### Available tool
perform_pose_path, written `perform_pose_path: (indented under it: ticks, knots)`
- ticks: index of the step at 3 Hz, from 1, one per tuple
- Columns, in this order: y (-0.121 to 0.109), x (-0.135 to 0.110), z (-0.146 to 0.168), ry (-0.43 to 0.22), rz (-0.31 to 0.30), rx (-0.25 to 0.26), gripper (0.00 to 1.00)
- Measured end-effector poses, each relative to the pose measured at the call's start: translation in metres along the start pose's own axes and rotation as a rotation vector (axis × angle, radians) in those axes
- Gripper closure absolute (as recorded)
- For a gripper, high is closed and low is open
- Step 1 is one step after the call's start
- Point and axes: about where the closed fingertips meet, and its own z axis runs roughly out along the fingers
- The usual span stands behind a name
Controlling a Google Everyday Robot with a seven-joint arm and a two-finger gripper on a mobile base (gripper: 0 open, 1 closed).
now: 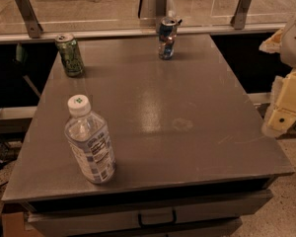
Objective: Knock green can over
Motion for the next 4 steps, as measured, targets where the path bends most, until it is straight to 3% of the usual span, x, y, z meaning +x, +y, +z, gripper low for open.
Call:
perform_pose_path:
  ticks: [1, 2, 3, 4]
  knots:
    - [0.000, 0.000, 0.000, 0.000, 0.000, 0.000, 0.00]
    - [-0.006, -0.018, 0.010, -0.044, 0.001, -0.017, 0.00]
    - [-0.019, -0.073, 0.037, -0.134, -0.033, -0.039, 0.00]
    - [-0.038, -0.148, 0.062, -0.245, -0.082, -0.047, 0.00]
